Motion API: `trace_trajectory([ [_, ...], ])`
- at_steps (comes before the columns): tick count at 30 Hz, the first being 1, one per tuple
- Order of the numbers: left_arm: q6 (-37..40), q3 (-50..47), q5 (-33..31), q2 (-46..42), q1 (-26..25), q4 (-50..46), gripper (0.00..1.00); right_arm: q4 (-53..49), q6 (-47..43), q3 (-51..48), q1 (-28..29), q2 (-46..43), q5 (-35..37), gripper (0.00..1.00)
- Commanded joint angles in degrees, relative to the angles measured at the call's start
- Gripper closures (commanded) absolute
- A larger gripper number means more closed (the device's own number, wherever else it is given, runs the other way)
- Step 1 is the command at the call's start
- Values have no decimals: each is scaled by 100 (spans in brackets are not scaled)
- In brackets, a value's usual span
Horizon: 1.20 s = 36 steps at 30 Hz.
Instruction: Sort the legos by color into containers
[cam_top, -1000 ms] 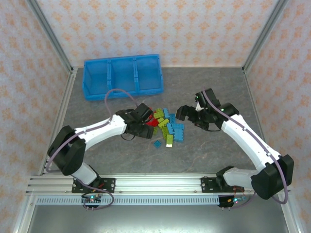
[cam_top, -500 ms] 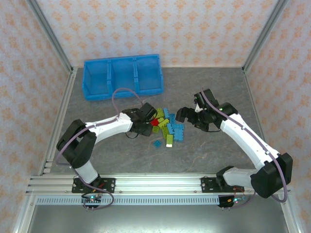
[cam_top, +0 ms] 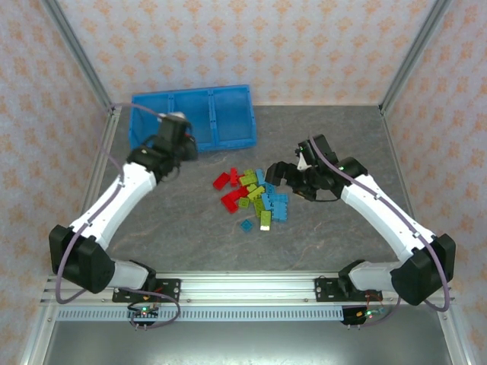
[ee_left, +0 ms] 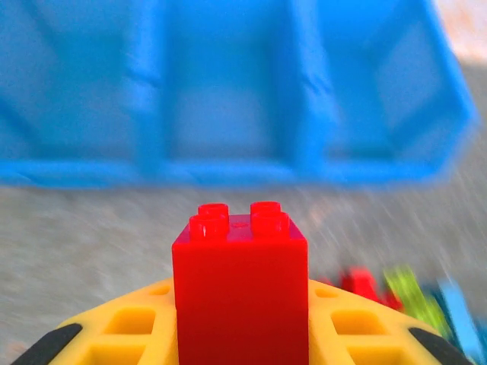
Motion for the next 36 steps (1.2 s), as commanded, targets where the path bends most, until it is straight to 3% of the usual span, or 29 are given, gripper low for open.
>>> trace_trajectory([
  [1,-225,714,-120,865,821,64,76,121,122,142,34,56,-27,1],
  [5,-438,1828,268,2255,1510,-222,77,110,178,19,34,-165,111,1],
  [11,-656,2819,832,3773,2007,-363,77,114,315,-236,34,-507,371,1],
  [16,-389,3308,832,4173,2012,-563,63,57,383,-333,34,-712,392,1],
  [20,-351,3095,675,3831,2016,-434,48,27,406,-316,34,-710,480,1],
  [26,-385,2524,841,2786,2012,-213,48,119,411,-263,34,-564,581,1],
  [30,-644,1813,1643,1550,1885,74,49,99,388,-241,34,-121,1166,1],
  [32,-500,1398,1917,820,1533,205,49,70,310,-232,50,208,1348,4],
  [36,308,841,1759,-344,454,-43,48,139,232,-296,208,876,1493,5],
])
